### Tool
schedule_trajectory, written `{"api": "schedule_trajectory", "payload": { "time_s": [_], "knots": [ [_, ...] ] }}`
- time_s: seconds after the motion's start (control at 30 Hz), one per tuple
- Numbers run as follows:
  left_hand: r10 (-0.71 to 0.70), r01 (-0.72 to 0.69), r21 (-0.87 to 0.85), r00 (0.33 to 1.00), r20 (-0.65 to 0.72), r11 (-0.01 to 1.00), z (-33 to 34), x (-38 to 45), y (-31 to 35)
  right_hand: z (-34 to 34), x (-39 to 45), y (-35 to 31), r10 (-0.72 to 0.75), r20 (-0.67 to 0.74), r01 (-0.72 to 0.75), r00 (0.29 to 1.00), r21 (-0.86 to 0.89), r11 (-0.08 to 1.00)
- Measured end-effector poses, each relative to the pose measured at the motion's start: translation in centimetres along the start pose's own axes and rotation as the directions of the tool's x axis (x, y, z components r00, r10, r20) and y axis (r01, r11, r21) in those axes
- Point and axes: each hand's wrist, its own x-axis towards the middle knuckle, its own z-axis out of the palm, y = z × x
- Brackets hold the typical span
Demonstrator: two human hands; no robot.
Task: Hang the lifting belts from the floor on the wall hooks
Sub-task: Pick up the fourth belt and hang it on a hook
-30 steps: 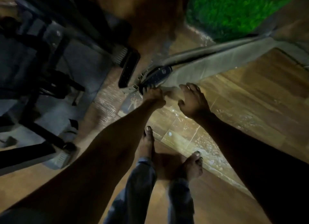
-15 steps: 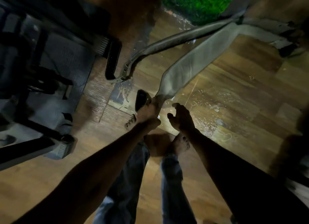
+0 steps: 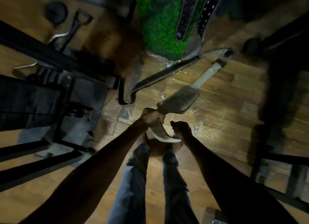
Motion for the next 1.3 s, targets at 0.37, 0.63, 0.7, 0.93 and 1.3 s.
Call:
{"api": "schedule_trajectory", "payload": {
  "time_s": [0.37, 0.63, 0.7, 0.93, 1.3],
  "knots": [
    [-0.029, 0.143, -0.507, 0.973, 0.227, 0.850, 1.1, -15.2, 4.0, -10.5, -15.0, -3.7, -0.186, -0.016, 0.185, 0.982, 0.191, 0.964],
    [0.000, 0.180, -0.684, 0.967, 0.255, 0.707, 1.1, -19.2, 5.3, -16.6, -19.4, -3.7, -0.133, -0.214, 0.141, 0.968, 0.023, 0.990],
    [-0.030, 0.176, -0.722, 0.977, 0.210, 0.669, 1.3, -21.8, 6.4, -17.8, -19.5, -4.1, -0.027, -0.148, 0.066, 0.989, 0.268, 0.961],
    [0.070, 0.227, -0.849, 0.953, 0.294, 0.477, 3.4, -27.0, 8.3, -21.1, -25.5, -11.0, -0.134, 0.027, 0.058, 0.991, 0.805, 0.591],
    [0.364, 0.050, -0.872, 0.896, 0.255, 0.488, 2.2, -32.4, 18.1, -27.7, -32.3, -20.4, -0.694, 0.116, 0.207, 0.710, 0.908, 0.363]
  ]
}}
